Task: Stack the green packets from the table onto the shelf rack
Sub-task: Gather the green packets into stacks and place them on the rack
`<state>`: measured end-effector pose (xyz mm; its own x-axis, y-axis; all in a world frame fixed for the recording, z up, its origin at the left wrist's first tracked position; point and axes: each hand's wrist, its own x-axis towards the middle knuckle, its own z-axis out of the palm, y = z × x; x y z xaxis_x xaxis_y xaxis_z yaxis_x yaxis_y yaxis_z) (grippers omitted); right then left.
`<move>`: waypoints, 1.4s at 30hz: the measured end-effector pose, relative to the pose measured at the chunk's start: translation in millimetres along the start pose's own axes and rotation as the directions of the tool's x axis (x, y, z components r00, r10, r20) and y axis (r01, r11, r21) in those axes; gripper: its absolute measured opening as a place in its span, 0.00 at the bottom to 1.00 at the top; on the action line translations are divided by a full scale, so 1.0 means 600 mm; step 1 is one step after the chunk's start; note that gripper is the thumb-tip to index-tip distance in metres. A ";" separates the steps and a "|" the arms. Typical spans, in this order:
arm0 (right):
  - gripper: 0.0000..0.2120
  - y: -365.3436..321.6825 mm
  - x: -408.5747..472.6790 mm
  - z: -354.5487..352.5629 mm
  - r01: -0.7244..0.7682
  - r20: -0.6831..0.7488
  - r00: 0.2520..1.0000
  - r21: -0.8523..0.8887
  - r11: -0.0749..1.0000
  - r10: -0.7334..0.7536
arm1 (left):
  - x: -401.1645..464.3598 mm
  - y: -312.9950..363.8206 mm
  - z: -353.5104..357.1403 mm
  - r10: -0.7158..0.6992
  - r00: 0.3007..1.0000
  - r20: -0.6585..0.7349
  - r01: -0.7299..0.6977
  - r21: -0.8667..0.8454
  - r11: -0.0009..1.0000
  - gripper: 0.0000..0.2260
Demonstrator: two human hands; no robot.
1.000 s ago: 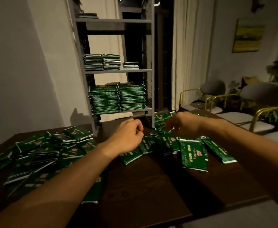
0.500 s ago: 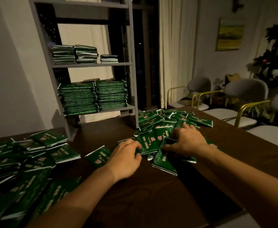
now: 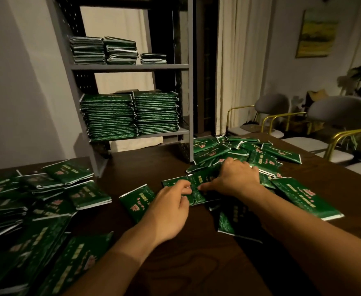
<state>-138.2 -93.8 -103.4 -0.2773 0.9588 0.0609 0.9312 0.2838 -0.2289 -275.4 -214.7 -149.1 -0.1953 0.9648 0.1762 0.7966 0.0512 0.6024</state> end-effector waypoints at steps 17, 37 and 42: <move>0.15 -0.044 0.015 0.023 0.155 -0.006 0.884 0.947 0.281 -0.468 | 0.021 -0.013 -0.036 -0.342 0.935 -0.097 0.191 -0.674 0.713 0.33; 0.03 -0.027 0.006 0.014 0.197 -0.158 0.954 0.971 0.135 -0.254 | 0.021 -0.039 -0.065 -0.425 0.810 -0.403 0.020 -0.706 0.708 0.17; 0.09 -0.028 -0.010 0.004 0.323 -0.214 0.887 0.922 0.216 -0.410 | 0.015 -0.037 -0.080 -0.453 0.768 -0.453 -0.034 -0.735 0.677 0.07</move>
<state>-152.8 -104.4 -102.3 -0.5766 0.7354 0.3560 -0.1066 0.3643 -0.9252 -322.2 -219.4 -123.6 -0.7695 0.6013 0.2151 0.1258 -0.1875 0.9742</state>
